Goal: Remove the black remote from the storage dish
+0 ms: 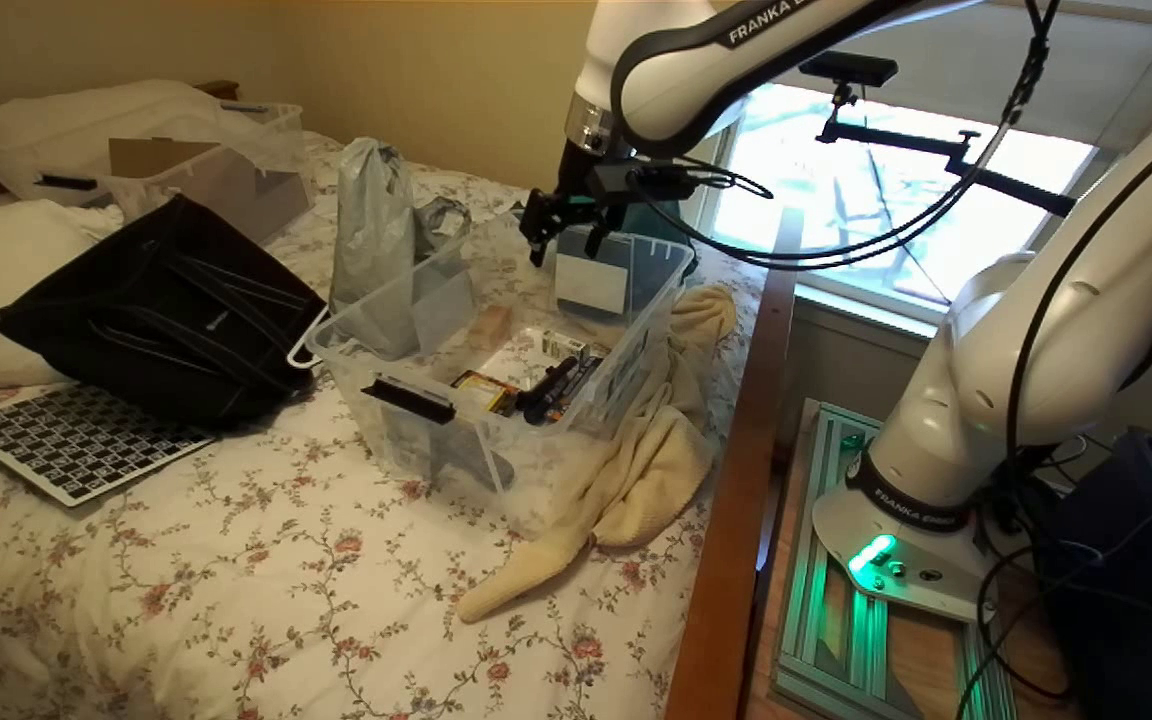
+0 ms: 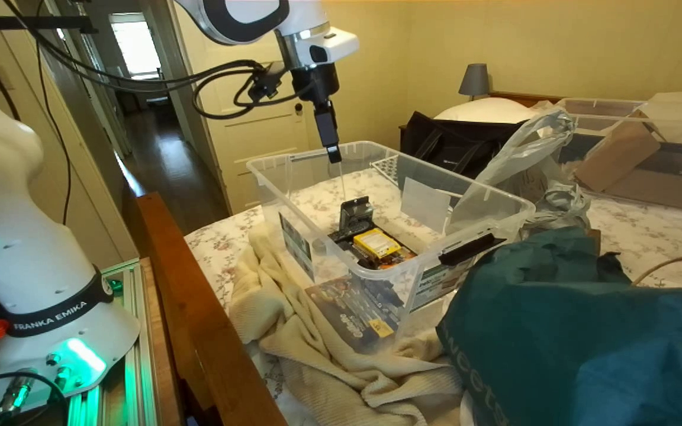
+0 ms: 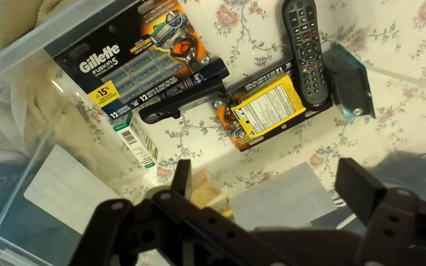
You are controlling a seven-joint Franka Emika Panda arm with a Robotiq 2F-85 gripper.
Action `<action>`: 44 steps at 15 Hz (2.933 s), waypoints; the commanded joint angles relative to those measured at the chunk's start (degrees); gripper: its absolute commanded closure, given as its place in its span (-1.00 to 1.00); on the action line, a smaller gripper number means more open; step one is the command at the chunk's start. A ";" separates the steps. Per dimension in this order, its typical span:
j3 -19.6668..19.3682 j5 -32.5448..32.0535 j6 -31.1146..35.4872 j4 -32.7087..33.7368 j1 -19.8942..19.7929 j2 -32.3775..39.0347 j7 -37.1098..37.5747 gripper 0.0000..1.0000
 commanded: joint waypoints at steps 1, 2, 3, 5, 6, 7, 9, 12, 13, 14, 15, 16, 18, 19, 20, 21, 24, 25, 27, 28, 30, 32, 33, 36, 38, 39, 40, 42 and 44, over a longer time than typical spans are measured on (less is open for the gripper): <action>-0.20 1.03 -1.01 1.93 -0.34 3.18 3.79 -1.00; -0.15 0.85 -1.06 2.96 -0.98 5.53 7.34 -1.00; -0.42 1.72 -0.59 3.67 -0.94 7.63 9.16 -1.00; -1.08 2.78 0.27 5.13 -0.79 11.34 13.44 -1.00; -1.59 3.38 1.66 5.96 -0.56 13.43 15.60 -1.00; -2.06 4.16 2.67 6.79 -0.18 15.34 17.32 -1.00; -2.99 5.77 5.91 8.51 0.41 19.26 20.55 -1.00; -4.18 7.82 11.05 10.40 1.26 23.98 23.65 -1.00; -4.82 7.18 12.80 10.95 1.66 25.61 25.23 -1.00; -5.16 7.97 13.95 11.58 1.88 27.05 25.57 -1.00; -6.14 6.53 14.93 12.13 2.47 28.44 27.24 -1.00; -6.84 5.95 15.84 12.54 2.94 29.65 27.73 -1.00; -5.64 9.07 13.70 14.09 2.18 31.50 22.04 -1.00; -5.27 9.70 13.09 14.28 2.07 30.99 20.23 -1.00; -7.23 7.92 14.49 12.19 3.26 30.04 22.85 -1.00; -7.03 8.49 14.46 12.72 3.29 30.60 21.78 -1.00; -6.79 8.77 14.31 13.42 3.33 30.84 21.07 -1.00; -6.79 8.78 14.27 13.52 3.33 30.83 21.01 -1.00; -7.55 8.22 11.25 15.42 3.48 32.67 22.25 -1.00; -8.11 7.92 10.24 16.20 3.66 33.56 22.90 -1.00; -9.04 7.67 7.60 18.11 3.73 35.39 23.28 -1.00; -9.57 7.87 4.90 20.87 3.44 37.71 23.00 -1.00; -9.65 8.13 3.77 22.28 3.25 38.85 22.56 -1.00; -10.53 7.64 0.56 26.94 3.51 42.63 23.09 -1.00; -10.90 7.35 -2.06 30.15 3.59 45.35 23.31 -1.00; -11.07 7.15 -3.89 31.76 3.66 46.68 23.48 -1.00; -11.10 7.04 -4.90 32.96 3.72 47.83 23.45 -1.00; -11.17 6.74 -8.03 35.67 3.81 50.21 23.31 -1.00; -11.16 6.62 -10.63 38.13 3.88 52.63 23.17 -1.00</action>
